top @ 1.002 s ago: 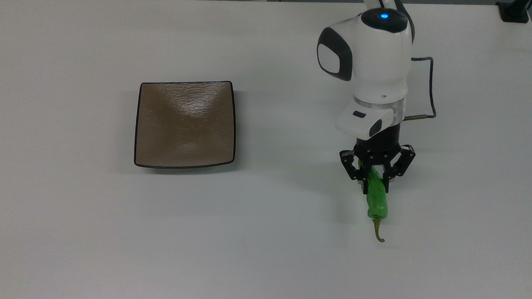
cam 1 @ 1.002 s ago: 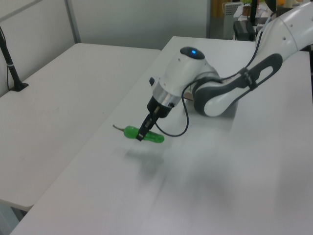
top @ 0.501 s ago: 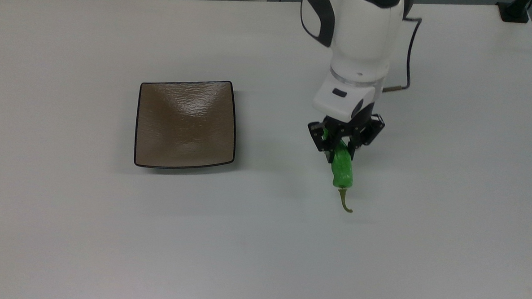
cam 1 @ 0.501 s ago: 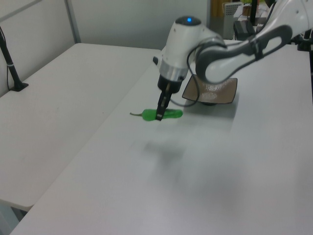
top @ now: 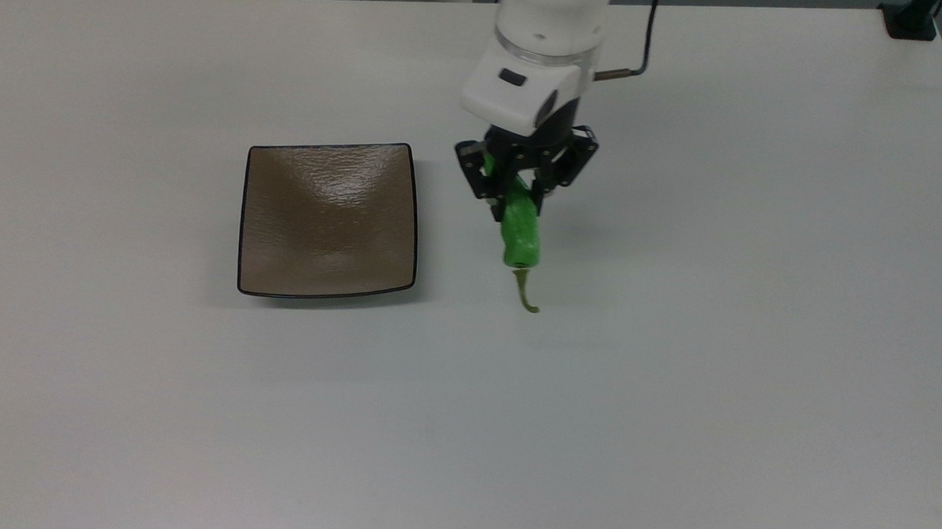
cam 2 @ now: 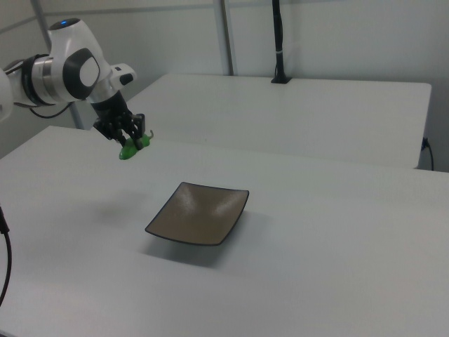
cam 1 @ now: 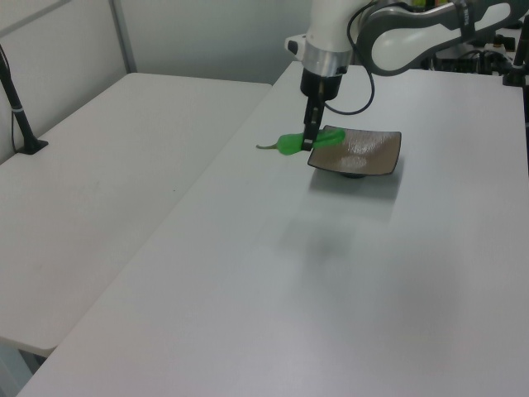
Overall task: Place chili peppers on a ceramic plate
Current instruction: 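Lift the chili pepper and carry it over the brown plate, then lower the chili pepper onto the plate and open the gripper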
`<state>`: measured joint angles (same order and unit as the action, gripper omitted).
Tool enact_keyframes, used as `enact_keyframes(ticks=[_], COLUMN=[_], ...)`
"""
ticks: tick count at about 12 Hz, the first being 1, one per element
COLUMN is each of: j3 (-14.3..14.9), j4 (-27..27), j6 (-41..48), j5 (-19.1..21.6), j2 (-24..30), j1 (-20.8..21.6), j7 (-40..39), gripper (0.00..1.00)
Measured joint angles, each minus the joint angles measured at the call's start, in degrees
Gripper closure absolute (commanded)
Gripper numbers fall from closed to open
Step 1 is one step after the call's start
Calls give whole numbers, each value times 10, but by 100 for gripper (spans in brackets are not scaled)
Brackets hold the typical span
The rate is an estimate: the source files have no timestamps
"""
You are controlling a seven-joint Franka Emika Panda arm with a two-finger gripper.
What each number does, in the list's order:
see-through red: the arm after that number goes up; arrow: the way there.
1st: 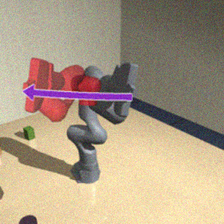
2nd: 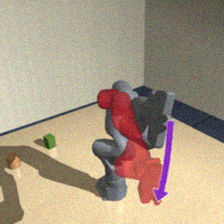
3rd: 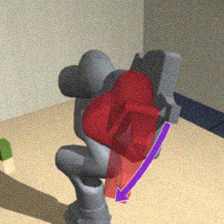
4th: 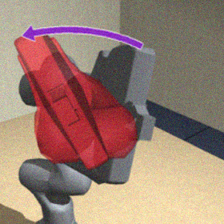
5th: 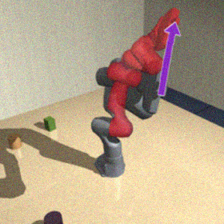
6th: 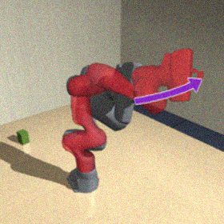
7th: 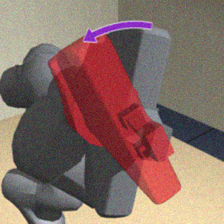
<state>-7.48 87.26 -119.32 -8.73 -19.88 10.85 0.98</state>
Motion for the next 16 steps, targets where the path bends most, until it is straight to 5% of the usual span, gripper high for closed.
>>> enact_keyframes(ticks=[6, 7, 8, 9, 16], j3=[79, 85, 91, 93, 93], j4=[46, 49, 55, 63, 79], j6=[2, 2, 3, 3, 3], j5=[0, 0, 0, 0, 0], j2=[12, 13, 14, 15, 20], j1=[-23, -26, -29, -31, -29], j7=[-71, -75, -84, -95, -99], gripper=[89, 81, 47, 0, 0])
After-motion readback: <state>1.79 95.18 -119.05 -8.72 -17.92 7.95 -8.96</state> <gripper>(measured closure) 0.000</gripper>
